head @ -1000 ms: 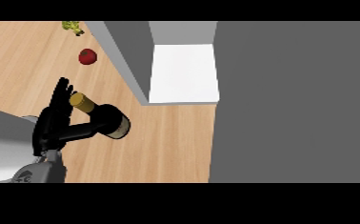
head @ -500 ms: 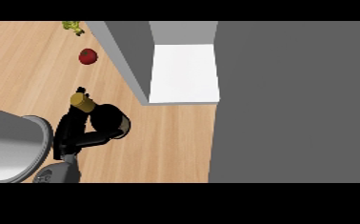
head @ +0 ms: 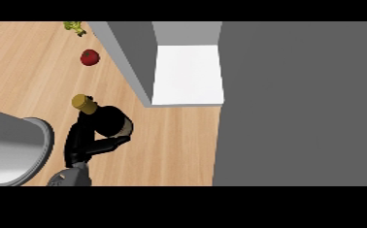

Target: Pick up the wine, place it into the cabinet and close the cabinet

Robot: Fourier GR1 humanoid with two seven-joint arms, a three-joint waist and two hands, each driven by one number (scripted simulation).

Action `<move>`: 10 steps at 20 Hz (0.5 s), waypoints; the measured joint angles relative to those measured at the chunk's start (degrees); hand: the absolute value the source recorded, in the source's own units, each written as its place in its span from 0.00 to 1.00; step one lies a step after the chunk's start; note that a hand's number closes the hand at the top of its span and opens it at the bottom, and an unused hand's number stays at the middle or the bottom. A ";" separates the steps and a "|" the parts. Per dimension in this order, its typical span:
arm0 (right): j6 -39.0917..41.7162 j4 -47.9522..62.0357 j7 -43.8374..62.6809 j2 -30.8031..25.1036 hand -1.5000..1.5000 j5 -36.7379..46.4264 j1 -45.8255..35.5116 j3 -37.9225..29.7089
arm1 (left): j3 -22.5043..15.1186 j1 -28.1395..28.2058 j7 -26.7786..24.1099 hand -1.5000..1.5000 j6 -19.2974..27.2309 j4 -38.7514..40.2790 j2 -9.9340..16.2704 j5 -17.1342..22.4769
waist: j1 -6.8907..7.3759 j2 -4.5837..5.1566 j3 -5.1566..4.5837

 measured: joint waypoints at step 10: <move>0.41 -0.05 -0.70 -0.77 0.00 -0.08 1.00 -0.97 | 4.62 -3.09 -3.20 0.00 -3.43 5.30 -1.28 6.98 | 0.03 -0.07 0.03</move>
